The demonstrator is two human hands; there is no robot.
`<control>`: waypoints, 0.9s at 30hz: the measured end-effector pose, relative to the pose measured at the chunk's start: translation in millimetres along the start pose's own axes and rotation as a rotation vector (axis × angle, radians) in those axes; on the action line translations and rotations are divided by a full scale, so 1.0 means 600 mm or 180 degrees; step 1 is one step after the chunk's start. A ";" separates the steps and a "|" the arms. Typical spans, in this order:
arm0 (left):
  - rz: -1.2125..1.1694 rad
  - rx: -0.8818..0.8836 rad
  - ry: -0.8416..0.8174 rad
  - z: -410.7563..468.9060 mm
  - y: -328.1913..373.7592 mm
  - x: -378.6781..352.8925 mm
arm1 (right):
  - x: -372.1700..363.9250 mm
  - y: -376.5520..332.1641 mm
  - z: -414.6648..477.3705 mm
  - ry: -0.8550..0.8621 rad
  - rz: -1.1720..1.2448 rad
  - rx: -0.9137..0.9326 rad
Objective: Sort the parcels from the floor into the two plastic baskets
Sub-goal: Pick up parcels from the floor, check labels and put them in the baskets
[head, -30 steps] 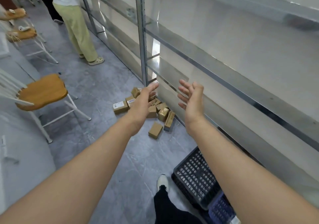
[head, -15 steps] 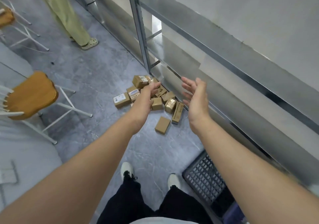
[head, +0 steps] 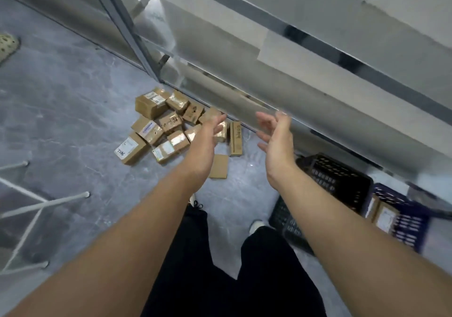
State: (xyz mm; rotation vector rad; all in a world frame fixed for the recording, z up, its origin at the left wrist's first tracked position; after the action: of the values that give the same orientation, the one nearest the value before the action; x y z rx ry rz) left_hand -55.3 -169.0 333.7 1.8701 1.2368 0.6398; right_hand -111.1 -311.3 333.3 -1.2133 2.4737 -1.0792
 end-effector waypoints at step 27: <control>-0.0265 0.0937 0.0226 0.670 -0.702 -0.067 | -0.137 0.552 0.761 -0.0150 -0.0868 -0.0758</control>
State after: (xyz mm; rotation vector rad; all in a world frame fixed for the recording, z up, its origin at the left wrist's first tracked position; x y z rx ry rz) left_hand 13.7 -250.1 -239.8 2.0348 1.5140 0.5039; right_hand -56.4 -358.7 -232.3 -1.6645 2.5080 -0.8152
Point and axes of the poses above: each hand's wrist, its own z-axis towards the middle knuckle, its own x-axis out of the back of the hand, y = z × x, the point moved 4 cm from there along z, towards the middle knuckle, and after that the axes turned 9 degrees about -x, right-handed, at the moved point
